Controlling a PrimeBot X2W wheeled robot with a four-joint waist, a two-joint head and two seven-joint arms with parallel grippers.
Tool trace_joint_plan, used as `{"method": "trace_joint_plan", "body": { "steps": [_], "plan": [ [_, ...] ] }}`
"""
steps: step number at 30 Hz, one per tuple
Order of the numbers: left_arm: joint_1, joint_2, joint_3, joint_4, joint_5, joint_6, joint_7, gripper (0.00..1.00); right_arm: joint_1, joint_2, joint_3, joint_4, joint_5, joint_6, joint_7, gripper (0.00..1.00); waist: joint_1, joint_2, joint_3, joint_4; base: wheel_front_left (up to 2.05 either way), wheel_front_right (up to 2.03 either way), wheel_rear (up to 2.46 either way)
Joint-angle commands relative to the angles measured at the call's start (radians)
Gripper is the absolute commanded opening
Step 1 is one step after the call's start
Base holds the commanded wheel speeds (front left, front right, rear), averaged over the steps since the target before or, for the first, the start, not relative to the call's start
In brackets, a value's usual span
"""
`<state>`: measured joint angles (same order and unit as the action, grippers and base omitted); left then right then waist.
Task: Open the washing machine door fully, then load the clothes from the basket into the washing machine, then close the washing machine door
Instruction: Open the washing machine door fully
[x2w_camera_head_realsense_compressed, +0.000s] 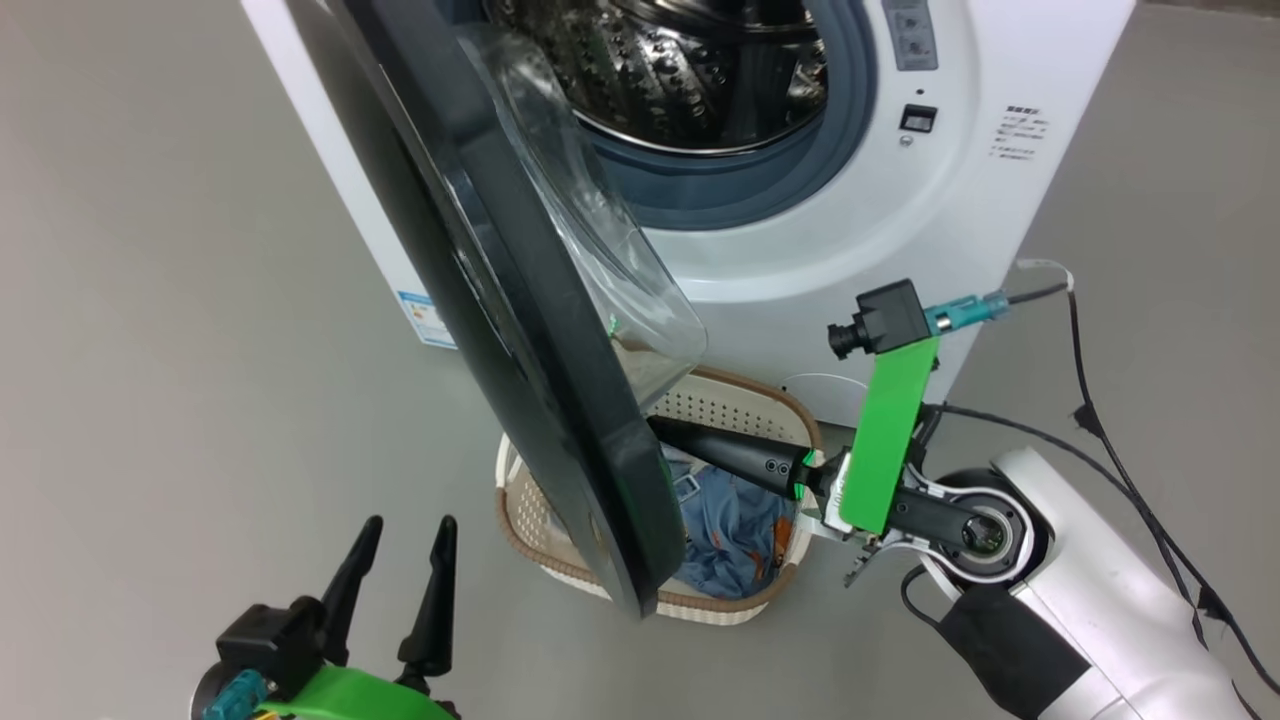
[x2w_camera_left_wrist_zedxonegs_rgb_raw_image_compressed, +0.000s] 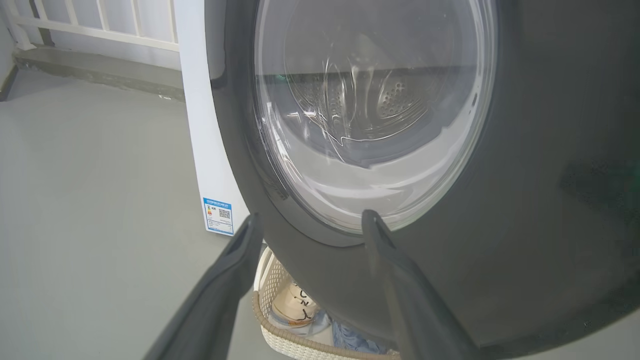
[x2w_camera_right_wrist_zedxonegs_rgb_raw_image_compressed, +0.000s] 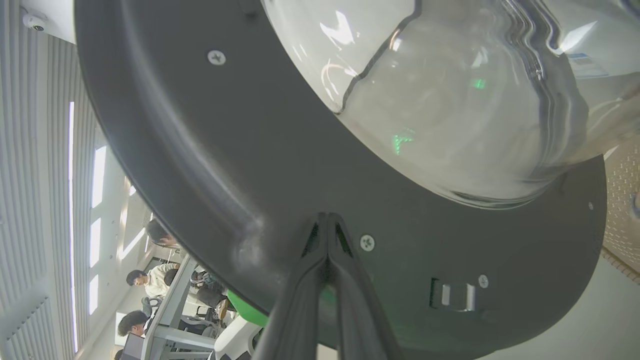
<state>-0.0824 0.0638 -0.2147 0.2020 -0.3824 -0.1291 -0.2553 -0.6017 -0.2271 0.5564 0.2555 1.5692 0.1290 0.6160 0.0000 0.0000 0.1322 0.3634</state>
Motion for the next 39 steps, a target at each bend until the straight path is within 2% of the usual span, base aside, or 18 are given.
{"method": "trace_joint_plan", "body": {
  "steps": [1, 3, 4, 5, 6, 13, 22, 31, 39],
  "plan": [
    [-0.016, 0.029, 0.027, -0.011, -0.003, -0.002, -0.006, 1.0, 0.027, 0.011, -0.001, -0.027, -0.016, 0.002, -0.027, 0.29, 0.0, 0.0, -0.017, -0.02, 0.0, 0.0, 0.0],
    [-0.019, 0.04, 0.023, -0.007, -0.012, -0.002, -0.006, 1.0, 0.039, 0.002, -0.005, -0.028, -0.025, 0.002, -0.05, 0.58, 0.0, 0.0, -0.025, -0.034, 0.0, 0.0, 0.0],
    [-0.019, 0.045, 0.024, -0.006, -0.017, -0.002, -0.006, 1.0, 0.046, -0.005, -0.006, -0.031, -0.03, 0.002, -0.061, 0.84, 0.0, 0.0, -0.029, -0.041, 0.0, 0.0, 0.0],
    [-0.019, 0.045, 0.024, -0.006, -0.017, -0.002, -0.006, 1.0, 0.046, -0.005, -0.006, -0.031, -0.03, 0.002, -0.061, 0.84, 0.0, 0.0, -0.029, -0.041, 0.0, 0.0, 0.0],
    [-0.019, 0.051, 0.024, -0.005, -0.021, -0.002, -0.006, 1.0, 0.053, -0.013, -0.007, -0.034, -0.037, 0.002, -0.074, 1.0, 0.0, 0.0, -0.034, -0.05, 0.0, 0.0, 0.0],
    [-0.014, 0.09, 0.025, -0.007, -0.055, -0.002, -0.006, 1.0, 0.111, -0.074, -0.009, -0.031, -0.072, 0.002, -0.181, 1.0, 0.0, 0.0, -0.055, -0.116, 0.0, 0.0, 0.0],
    [0.02, 0.108, 0.055, -0.022, -0.069, -0.002, -0.006, 1.0, 0.197, -0.149, 0.009, -0.009, -0.084, 0.002, -0.319, 1.0, 0.0, 0.0, -0.083, -0.197, 0.0, 0.0, 0.0],
    [0.068, 0.105, 0.093, -0.048, -0.069, -0.002, -0.006, 1.0, 0.244, -0.228, 0.043, 0.008, -0.13, 0.002, -0.484, 1.0, 0.0, 0.0, -0.102, -0.263, 0.0, 0.0, 0.0],
    [0.093, 0.095, 0.116, -0.068, -0.062, -0.002, -0.006, 1.0, 0.29, -0.292, 0.057, 0.048, -0.13, 0.002, -0.671, 1.0, 0.0, 0.0, -0.096, -0.289, 0.0, 0.0, 0.0]
  ]
}}
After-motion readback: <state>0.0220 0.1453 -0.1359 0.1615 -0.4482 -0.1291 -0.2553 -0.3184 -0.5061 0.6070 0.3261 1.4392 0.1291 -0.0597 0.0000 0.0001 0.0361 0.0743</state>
